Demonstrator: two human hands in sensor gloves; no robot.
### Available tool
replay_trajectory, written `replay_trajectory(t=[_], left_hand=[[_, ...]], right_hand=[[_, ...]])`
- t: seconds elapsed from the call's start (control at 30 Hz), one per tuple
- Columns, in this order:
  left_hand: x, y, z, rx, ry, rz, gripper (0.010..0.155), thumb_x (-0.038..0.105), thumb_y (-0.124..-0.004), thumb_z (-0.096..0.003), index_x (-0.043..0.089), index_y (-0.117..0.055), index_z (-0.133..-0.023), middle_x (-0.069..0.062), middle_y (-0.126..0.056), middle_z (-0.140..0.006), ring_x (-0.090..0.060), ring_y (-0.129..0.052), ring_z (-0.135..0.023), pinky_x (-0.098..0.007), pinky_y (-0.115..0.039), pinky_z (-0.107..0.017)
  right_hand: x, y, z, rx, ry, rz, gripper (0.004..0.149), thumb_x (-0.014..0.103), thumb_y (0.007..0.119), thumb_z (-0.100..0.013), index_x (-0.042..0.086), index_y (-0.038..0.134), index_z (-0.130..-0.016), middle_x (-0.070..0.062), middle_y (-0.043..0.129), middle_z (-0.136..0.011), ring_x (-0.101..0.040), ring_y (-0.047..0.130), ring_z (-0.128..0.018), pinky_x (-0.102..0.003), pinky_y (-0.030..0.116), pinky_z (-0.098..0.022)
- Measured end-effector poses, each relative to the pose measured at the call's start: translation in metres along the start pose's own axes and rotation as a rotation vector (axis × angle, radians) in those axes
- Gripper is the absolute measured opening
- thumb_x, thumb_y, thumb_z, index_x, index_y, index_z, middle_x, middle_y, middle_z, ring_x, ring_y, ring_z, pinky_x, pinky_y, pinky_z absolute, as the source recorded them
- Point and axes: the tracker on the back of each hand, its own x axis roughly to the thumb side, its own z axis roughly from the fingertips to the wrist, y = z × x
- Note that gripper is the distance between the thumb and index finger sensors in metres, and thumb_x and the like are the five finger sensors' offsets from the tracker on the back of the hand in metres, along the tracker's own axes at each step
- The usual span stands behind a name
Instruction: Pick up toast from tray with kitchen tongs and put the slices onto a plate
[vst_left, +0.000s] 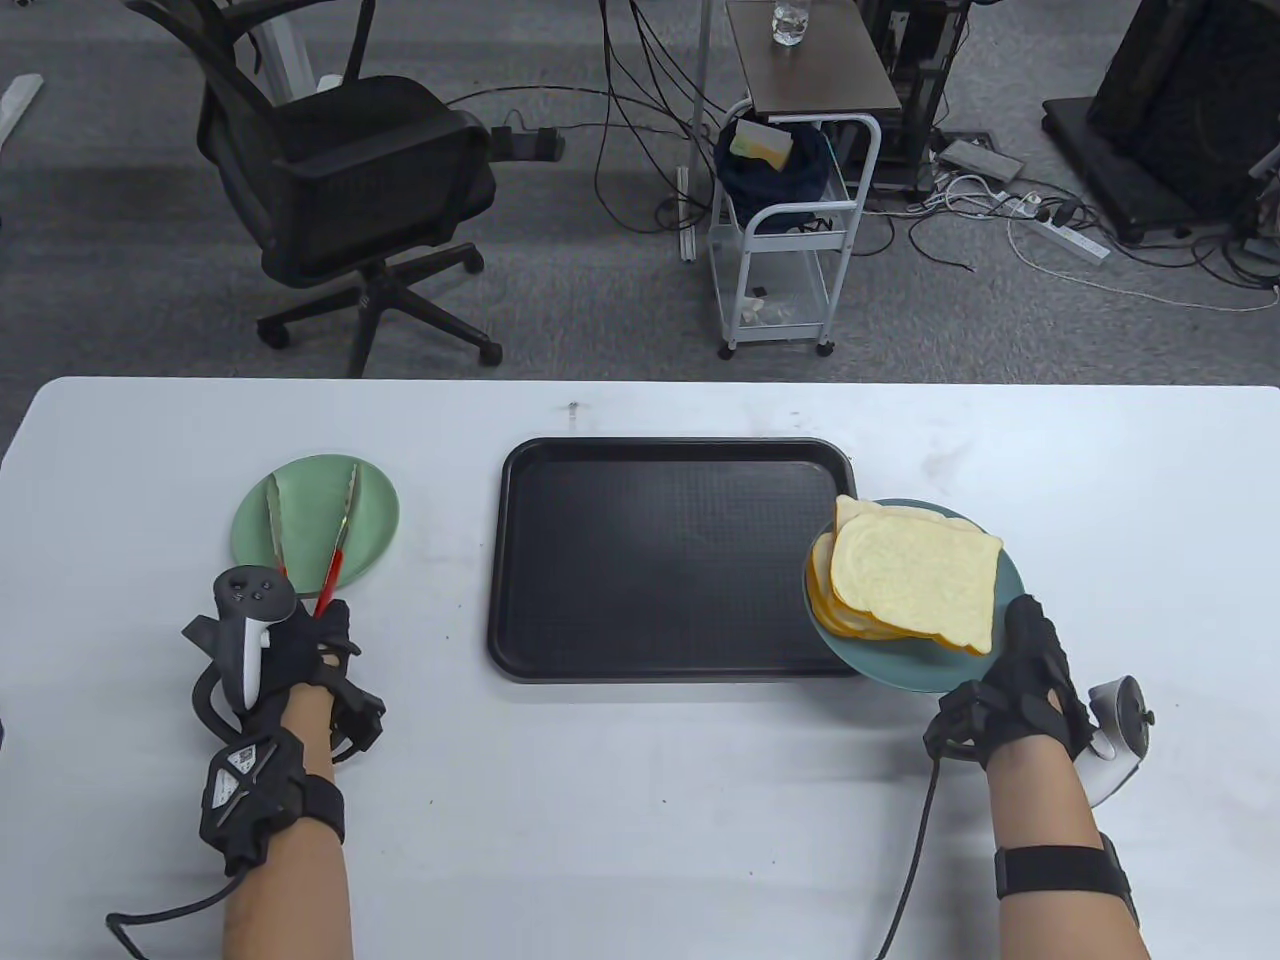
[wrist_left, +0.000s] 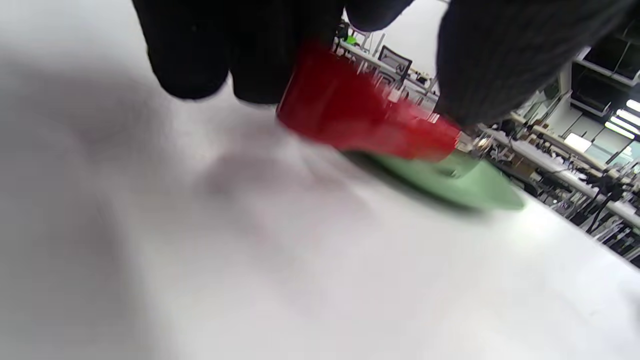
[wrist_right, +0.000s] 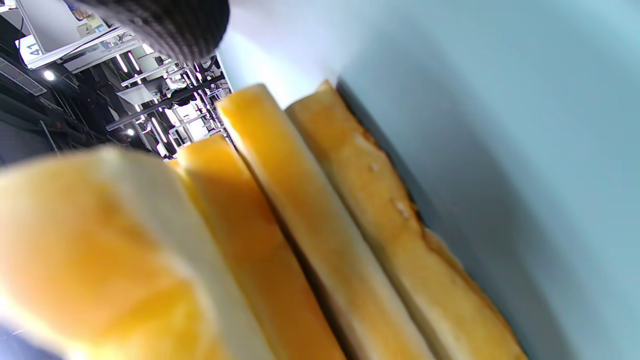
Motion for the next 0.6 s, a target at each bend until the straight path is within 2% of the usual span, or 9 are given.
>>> replay_trajectory(t=[0.07, 0.17, 0.23, 0.33, 0.47, 0.53, 0.6], left_hand=[[0.012, 0.018, 0.012, 0.043, -0.039, 0.011, 0.088, 0.057, -0.085, -0.0403, 0.031, -0.033, -0.106, -0.010, -0.035, -0.118, -0.039, -0.058, -0.108, -0.057, -0.064, -0.072], [0.045, 0.051, 0.044, 0.134, -0.169, 0.037, 0.088, 0.058, -0.085, -0.0402, 0.033, -0.032, -0.106, -0.008, -0.031, -0.119, -0.041, -0.045, -0.112, -0.059, -0.056, -0.076], [0.077, 0.073, 0.078, 0.202, -0.297, 0.040, 0.089, 0.058, -0.085, -0.0402, 0.034, -0.032, -0.106, -0.007, -0.030, -0.120, -0.039, -0.039, -0.113, -0.060, -0.052, -0.078], [0.116, 0.090, 0.128, 0.271, -0.465, 0.011, 0.089, 0.060, -0.085, -0.0400, 0.036, -0.030, -0.106, -0.006, -0.029, -0.120, -0.038, -0.037, -0.114, -0.060, -0.049, -0.079], [0.153, 0.087, 0.197, 0.339, -0.668, -0.034, 0.087, 0.063, -0.082, -0.0404, 0.036, -0.033, -0.107, -0.006, -0.031, -0.121, -0.036, -0.037, -0.115, -0.059, -0.048, -0.080], [0.162, 0.073, 0.230, 0.369, -0.759, -0.006, 0.084, 0.063, -0.081, -0.0405, 0.036, -0.037, -0.107, -0.002, -0.034, -0.122, -0.035, -0.040, -0.116, -0.058, -0.049, -0.081], [0.165, 0.056, 0.246, 0.360, -0.798, -0.015, 0.082, 0.062, -0.081, -0.0411, 0.036, -0.039, -0.107, -0.002, -0.036, -0.122, -0.034, -0.042, -0.116, -0.058, -0.049, -0.081]], right_hand=[[0.000, 0.000, 0.000, 0.002, 0.000, 0.000, 0.048, 0.049, 0.060, -0.052, 0.023, 0.051, -0.092, -0.017, 0.080, -0.084, -0.036, 0.101, -0.049, -0.047, 0.090, -0.032], [0.000, 0.000, 0.000, 0.004, 0.001, -0.003, 0.048, 0.049, 0.060, -0.052, 0.022, 0.051, -0.092, -0.017, 0.080, -0.084, -0.036, 0.101, -0.049, -0.047, 0.090, -0.032], [0.000, 0.000, 0.000, 0.005, -0.002, -0.003, 0.048, 0.049, 0.060, -0.052, 0.022, 0.051, -0.092, -0.017, 0.080, -0.084, -0.036, 0.101, -0.049, -0.047, 0.090, -0.032], [-0.001, 0.000, 0.000, 0.005, -0.003, -0.007, 0.048, 0.049, 0.060, -0.052, 0.022, 0.051, -0.092, -0.017, 0.080, -0.084, -0.036, 0.101, -0.049, -0.048, 0.090, -0.032], [-0.002, 0.002, 0.000, 0.010, -0.006, 0.001, 0.048, 0.049, 0.060, -0.052, 0.022, 0.051, -0.091, -0.018, 0.080, -0.083, -0.037, 0.101, -0.049, -0.048, 0.090, -0.032], [-0.002, 0.003, 0.001, 0.015, -0.007, 0.004, 0.048, 0.049, 0.060, -0.052, 0.022, 0.051, -0.092, -0.018, 0.080, -0.083, -0.037, 0.101, -0.048, -0.048, 0.090, -0.031], [-0.002, 0.004, 0.002, 0.022, -0.008, 0.005, 0.048, 0.049, 0.060, -0.052, 0.022, 0.052, -0.091, -0.018, 0.081, -0.083, -0.037, 0.101, -0.048, -0.048, 0.090, -0.031]])
